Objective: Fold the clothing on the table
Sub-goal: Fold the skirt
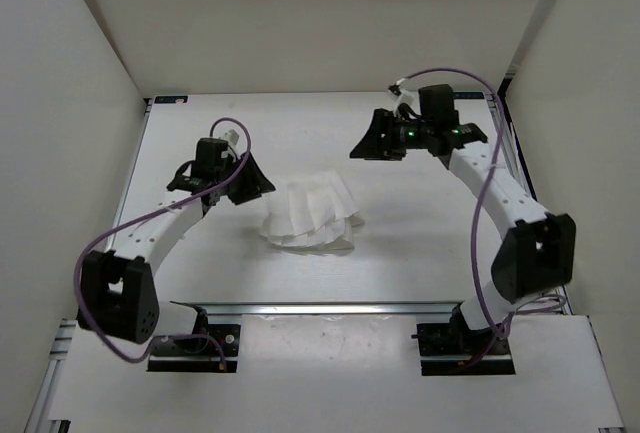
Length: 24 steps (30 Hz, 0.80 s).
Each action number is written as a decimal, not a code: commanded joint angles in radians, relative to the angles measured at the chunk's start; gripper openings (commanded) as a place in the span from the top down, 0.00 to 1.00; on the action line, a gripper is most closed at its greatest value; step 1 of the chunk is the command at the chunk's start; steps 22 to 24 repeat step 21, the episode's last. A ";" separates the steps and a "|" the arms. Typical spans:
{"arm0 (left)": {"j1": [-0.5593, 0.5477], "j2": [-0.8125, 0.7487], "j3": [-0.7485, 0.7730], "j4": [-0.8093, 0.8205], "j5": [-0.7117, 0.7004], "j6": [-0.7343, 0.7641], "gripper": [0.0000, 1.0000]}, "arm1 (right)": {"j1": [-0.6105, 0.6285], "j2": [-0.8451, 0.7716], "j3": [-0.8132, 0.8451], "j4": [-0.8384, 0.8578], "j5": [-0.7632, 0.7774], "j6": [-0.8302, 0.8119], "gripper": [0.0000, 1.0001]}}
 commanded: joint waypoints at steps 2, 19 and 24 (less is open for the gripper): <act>0.023 -0.140 0.038 -0.225 -0.233 0.159 0.40 | -0.093 -0.110 -0.175 -0.089 0.110 -0.058 0.31; 0.164 -0.293 -0.169 -0.366 -0.256 0.268 0.35 | -0.232 -0.240 -0.428 -0.032 0.049 -0.002 0.32; 0.139 -0.287 -0.153 -0.369 -0.264 0.286 0.34 | -0.225 -0.240 -0.432 -0.011 0.038 0.011 0.32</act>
